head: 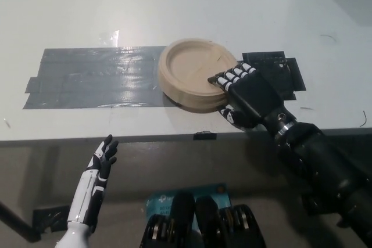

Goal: A stack of plates is kept in the middle of the desk close to the robot and the robot grabs the stack with its right hand, picks it up and hands it to a person.

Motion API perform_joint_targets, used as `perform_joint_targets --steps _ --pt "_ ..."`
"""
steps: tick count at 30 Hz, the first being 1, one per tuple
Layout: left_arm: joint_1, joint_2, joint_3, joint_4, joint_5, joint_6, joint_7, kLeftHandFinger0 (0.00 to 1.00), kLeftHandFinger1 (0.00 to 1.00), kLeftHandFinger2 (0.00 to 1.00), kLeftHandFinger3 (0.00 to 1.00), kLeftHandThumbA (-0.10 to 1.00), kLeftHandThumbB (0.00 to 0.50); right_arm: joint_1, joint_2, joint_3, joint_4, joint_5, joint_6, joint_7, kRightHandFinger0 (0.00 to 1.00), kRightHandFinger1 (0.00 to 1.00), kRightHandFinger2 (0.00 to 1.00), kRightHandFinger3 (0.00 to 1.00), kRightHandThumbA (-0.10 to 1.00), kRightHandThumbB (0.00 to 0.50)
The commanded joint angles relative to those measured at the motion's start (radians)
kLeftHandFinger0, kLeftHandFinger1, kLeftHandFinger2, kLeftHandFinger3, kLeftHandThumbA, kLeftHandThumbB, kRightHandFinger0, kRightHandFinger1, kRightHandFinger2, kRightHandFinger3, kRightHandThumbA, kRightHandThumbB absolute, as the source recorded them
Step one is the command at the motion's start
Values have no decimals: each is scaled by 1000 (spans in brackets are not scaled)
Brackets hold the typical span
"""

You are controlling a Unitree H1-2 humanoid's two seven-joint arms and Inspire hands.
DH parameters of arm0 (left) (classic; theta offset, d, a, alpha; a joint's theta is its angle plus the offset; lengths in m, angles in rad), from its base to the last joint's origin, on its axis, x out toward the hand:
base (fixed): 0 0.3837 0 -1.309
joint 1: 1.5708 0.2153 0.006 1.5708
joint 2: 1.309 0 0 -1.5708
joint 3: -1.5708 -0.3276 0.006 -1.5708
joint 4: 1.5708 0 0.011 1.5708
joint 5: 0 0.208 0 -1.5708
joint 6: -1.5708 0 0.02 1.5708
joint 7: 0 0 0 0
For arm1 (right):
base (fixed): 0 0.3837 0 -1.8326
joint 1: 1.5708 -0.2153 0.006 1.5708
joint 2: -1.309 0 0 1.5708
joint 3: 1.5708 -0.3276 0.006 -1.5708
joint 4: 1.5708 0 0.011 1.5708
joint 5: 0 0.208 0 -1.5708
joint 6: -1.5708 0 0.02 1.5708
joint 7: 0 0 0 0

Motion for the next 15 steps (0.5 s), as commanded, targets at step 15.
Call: perform_joint_targets --steps 15 --pt "-29 16 0 -13 -3 -13 -7 1000 1000 1000 1000 1000 0 -60 -56 52 8 -31 -45 -385 0 0 47 561 -100 336"
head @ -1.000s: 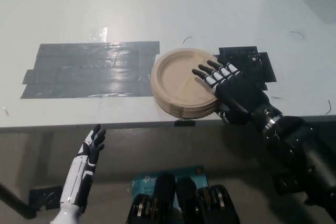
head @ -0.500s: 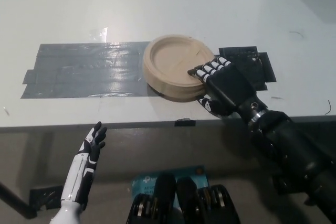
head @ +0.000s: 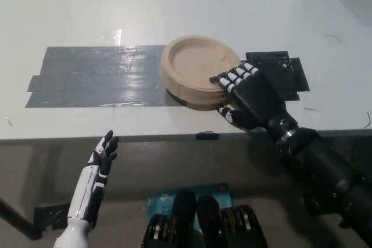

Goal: A stack of plates is kept in the middle of the desk close to the robot and the robot grabs the stack with its right hand, picks it up and hands it to a person.

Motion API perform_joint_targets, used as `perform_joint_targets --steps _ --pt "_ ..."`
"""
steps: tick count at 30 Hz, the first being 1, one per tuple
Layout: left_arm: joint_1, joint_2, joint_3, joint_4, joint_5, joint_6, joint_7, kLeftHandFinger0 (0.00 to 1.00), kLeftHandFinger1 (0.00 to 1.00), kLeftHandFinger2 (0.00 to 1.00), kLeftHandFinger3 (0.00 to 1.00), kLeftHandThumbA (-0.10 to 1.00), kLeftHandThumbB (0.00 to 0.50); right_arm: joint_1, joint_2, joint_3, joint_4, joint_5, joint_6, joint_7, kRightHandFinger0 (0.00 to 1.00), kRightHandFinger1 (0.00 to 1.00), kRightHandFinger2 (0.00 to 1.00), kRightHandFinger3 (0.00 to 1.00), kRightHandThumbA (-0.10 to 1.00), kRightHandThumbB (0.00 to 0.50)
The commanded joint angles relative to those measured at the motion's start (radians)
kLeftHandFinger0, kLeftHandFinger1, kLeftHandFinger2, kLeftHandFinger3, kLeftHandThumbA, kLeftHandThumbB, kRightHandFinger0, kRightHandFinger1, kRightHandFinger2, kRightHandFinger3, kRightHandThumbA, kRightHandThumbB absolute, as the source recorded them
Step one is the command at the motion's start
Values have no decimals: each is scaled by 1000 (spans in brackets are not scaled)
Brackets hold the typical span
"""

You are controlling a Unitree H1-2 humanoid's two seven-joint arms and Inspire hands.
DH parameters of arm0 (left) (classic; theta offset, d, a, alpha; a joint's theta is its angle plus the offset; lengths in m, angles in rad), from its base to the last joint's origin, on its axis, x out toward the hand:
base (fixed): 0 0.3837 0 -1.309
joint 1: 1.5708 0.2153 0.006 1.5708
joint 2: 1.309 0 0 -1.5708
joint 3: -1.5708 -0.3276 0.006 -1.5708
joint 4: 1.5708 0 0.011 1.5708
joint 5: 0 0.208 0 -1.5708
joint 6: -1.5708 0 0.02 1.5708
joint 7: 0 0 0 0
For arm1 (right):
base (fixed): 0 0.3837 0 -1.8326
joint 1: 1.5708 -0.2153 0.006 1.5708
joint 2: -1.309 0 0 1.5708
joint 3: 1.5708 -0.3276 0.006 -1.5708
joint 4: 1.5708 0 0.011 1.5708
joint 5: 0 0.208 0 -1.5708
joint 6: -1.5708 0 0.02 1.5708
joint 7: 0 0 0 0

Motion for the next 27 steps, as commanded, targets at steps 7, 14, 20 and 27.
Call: perform_joint_targets --steps 7,14,20,27 --pt "-18 13 0 -11 -1 -12 -6 1000 1000 1000 1000 1000 0 -21 -118 -78 -354 16 -15 -4 0 0 23 510 -100 320" --pt "-14 15 -3 -16 3 -9 -8 1000 1000 1000 1000 1000 0 -2 -146 -115 -531 15 -10 91 0 0 55 389 -100 347" --pt "-13 17 -6 -19 4 -8 -8 1000 1000 1000 1000 1000 0 -7 -133 -111 -507 5 -32 116 0 0 62 470 -100 412" --pt "-16 14 -7 -21 -3 -6 -9 1000 1000 1000 1000 1000 0 -46 -106 -86 -397 -22 -39 109 0 0 59 514 -100 393"
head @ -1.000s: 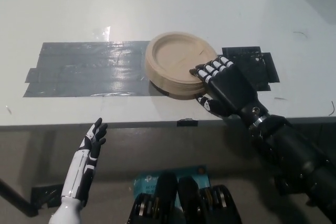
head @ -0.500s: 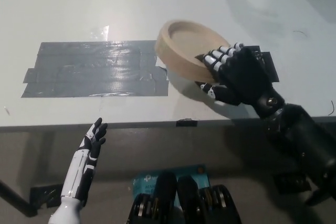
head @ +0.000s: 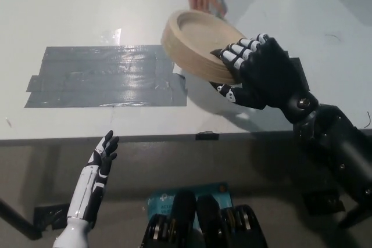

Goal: A stack of plates is kept in the middle of the desk close to the robot and the robot grabs the stack with its right hand, picks it up and hands it to a person.

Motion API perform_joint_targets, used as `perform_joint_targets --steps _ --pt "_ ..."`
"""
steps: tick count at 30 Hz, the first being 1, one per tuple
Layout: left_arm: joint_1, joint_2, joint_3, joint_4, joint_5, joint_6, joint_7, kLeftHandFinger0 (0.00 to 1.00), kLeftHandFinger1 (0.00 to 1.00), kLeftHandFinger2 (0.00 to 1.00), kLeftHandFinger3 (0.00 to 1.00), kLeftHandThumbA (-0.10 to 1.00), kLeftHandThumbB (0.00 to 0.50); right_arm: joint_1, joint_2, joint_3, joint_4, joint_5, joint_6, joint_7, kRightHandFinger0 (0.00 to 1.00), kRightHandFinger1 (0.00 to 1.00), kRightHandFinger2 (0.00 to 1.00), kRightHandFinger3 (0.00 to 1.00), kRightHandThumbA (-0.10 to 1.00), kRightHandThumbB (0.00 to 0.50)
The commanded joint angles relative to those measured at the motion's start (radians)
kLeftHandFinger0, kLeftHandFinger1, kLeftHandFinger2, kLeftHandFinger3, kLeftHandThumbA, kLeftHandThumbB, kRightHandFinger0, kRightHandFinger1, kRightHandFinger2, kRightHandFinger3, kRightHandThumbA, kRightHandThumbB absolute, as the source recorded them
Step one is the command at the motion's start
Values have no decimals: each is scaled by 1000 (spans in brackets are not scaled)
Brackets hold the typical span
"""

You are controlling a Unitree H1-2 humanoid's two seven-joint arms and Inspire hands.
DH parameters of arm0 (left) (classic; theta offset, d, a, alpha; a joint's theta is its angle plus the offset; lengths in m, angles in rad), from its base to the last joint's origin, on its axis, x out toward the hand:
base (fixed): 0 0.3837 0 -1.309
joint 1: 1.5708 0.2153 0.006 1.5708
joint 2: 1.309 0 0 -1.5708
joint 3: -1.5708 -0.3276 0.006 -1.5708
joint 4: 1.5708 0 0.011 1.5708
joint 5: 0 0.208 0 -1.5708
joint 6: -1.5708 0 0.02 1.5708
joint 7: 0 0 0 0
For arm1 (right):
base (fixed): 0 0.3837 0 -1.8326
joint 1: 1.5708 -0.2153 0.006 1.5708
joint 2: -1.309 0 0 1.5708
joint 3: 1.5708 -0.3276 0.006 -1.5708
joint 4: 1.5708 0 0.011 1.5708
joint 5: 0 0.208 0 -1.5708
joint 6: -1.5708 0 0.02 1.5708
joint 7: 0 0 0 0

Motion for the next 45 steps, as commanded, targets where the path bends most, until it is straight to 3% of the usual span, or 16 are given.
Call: perform_joint_targets --steps 1,6,11,12,14,16,19,27,29,30,31,32,33,34,40,45 --pt "-12 5 -4 -21 -2 -5 -6 1000 1000 1000 1000 1000 0 -92 20 2 62 -22 -22 -24 0 0 61 514 -100 399" --pt "7 4 -8 -27 3 -3 -8 1000 1000 1000 1000 1000 0 -116 36 18 125 -49 1 -14 0 0 67 508 -100 388" --pt "28 4 -10 -38 10 1 -7 1000 1000 1000 1000 1000 0 -180 59 31 251 -53 11 -56 0 0 55 433 -100 374" --pt "28 4 -9 -36 3 -2 -8 1000 1000 1000 1000 1000 0 -194 61 29 262 -52 20 -51 0 0 71 352 -100 376" --pt "26 3 -7 -35 -2 -1 -8 1000 1000 1000 1000 1000 0 -218 63 18 274 -47 37 -35 0 0 126 367 -100 381" --pt "25 2 -8 -35 -1 -2 -8 1000 1000 1000 1000 1000 0 -245 66 18 306 -51 41 -59 0 0 123 553 -100 389" --pt "27 4 -9 -36 0 -2 -10 1000 1000 1000 1000 1000 5 -265 72 14 326 -45 39 -54 0 0 118 572 -100 363" --pt "22 4 -9 -33 5 -3 -8 1000 1000 1000 1000 1000 0 -311 93 29 423 -56 54 -124 0 0 100 487 -94 397" --pt "20 5 -9 -34 5 1 -9 1000 1000 1000 1000 1000 0 -304 96 12 417 -21 49 -64 0 36 201 467 -31 358" --pt "20 5 -9 -35 5 1 -9 1000 1000 1000 1000 1000 0 -302 96 9 414 -13 54 -36 94 228 357 430 104 358" --pt "18 6 -8 -35 4 1 -10 1000 1000 1000 1000 1000 0 -301 96 5 413 -6 59 -6 81 237 354 414 173 359" --pt "16 7 -7 -35 3 2 -10 1000 1000 1000 1000 1000 0 -301 97 1 410 3 61 20 196 353 449 507 283 375" --pt "15 6 -7 -35 3 3 -10 1000 1000 1000 1000 1000 0 -294 96 -13 393 38 59 103 583 742 829 934 435 416" --pt "15 6 -7 -36 1 3 -10 1000 1000 1000 1000 1000 0 -278 90 -27 350 86 70 249 975 1000 1000 1000 543 475" --pt "11 4 -10 -39 1 9 -12 1000 1000 1000 1000 1000 0 -205 60 -54 192 149 105 443 1000 1000 1000 1000 771 500" --pt "8 5 -7 -38 -4 12 -13 1000 1000 1000 1000 1000 0 -121 15 -105 -52 208 136 535 1000 1000 1000 1000 808 500"
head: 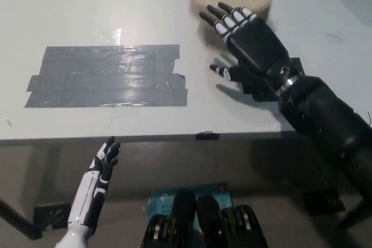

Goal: A stack of plates is kept in the middle of the desk close to the robot and the robot grabs the stack with its right hand, picks it up and hands it to a person.

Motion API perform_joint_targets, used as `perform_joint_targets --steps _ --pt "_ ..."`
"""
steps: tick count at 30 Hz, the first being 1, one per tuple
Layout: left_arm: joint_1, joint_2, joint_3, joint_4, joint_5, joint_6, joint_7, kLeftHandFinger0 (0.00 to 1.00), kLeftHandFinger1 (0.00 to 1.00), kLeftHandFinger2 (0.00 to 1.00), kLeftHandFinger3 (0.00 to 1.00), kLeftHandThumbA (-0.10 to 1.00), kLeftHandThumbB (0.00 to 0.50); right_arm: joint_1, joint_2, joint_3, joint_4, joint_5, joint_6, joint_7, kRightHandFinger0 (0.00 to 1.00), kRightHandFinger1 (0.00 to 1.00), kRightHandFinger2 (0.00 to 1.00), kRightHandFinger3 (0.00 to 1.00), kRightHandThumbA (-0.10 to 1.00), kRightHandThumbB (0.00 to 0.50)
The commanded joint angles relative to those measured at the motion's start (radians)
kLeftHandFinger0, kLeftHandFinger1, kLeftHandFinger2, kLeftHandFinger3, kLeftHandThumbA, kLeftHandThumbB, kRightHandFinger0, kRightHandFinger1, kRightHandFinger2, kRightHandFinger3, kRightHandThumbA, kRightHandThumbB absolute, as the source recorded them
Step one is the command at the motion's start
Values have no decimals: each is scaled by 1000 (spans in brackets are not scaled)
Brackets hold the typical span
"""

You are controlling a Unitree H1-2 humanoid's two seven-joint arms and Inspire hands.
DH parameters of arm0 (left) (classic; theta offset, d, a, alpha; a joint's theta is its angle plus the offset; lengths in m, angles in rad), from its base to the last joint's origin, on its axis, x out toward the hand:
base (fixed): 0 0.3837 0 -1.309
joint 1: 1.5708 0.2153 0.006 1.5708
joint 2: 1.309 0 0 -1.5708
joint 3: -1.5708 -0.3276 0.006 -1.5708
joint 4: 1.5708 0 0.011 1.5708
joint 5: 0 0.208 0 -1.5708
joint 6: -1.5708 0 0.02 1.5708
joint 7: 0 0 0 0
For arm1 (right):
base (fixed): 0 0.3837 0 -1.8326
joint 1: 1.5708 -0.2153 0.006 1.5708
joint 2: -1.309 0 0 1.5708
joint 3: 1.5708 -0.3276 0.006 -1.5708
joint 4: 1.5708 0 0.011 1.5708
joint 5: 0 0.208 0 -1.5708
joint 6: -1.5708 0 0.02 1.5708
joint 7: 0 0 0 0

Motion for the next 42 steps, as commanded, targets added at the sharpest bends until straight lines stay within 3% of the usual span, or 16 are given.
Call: perform_joint_targets --steps 1,12,14,16,20,26,28,30,32,35,37,40,42 --pt "-16 5 -1 -31 -7 7 -8 1000 1000 1000 1000 1000 0 51 -92 -104 -399 201 89 347 1000 1000 1000 1000 835 500" --pt "-8 7 -4 -27 -5 -4 -8 1000 1000 1000 1000 1000 0 297 -197 -274 -1050 381 196 473 1000 1000 1000 1000 954 500" --pt "-12 7 -3 -24 -1 -8 -4 1000 1000 1000 1000 1000 0 342 -205 -302 -1153 439 215 471 1000 1000 1000 1000 908 500" --pt "-12 9 0 -24 3 -8 -1 1000 1000 1000 1000 1000 0 427 -205 -332 -1297 476 240 445 1000 1000 1000 1000 1000 500" --pt "-11 5 -3 -24 4 -8 0 1000 1000 1000 1000 1000 0 656 -156 -339 -1433 443 202 337 1000 1000 1000 1000 897 453" --pt "13 -3 -3 -24 3 -10 5 1000 1000 1000 1000 1000 0 857 -54 -296 -1333 460 117 226 1000 1000 1000 1000 946 435" --pt "20 -4 -5 -27 10 -11 8 1000 1000 1000 1000 1000 0 907 -16 -299 -1277 463 89 182 1000 1000 1000 1000 1000 384" --pt "31 -8 -2 -27 8 -18 13 1000 1000 1000 1000 1000 1 987 63 -296 -1131 602 32 149 1000 1000 1000 1000 1000 358" --pt "48 -13 -3 -26 8 -27 17 1000 1000 1000 1000 1000 0 1023 93 -298 -1048 684 6 175 1000 1000 1000 1000 1000 328" --pt "62 -13 0 -27 3 -35 17 1000 1000 1000 1000 1000 0 1033 129 -304 -916 754 -34 207 1000 1000 1000 1000 1000 324" --pt "76 -13 -2 -31 9 -40 18 1000 1000 1000 1000 1000 0 1039 137 -303 -893 759 -27 233 1000 1000 1000 1000 1000 301" --pt "88 -21 -6 -29 14 -46 20 1000 1000 1000 1000 1000 0 1047 145 -296 -879 728 -11 257 1000 1000 1000 1000 1000 327" --pt "89 -22 -5 -15 12 -61 23 1000 1000 1000 1000 1000 1 1049 144 -285 -865 716 -18 271 1000 1000 1000 1000 1000 314"
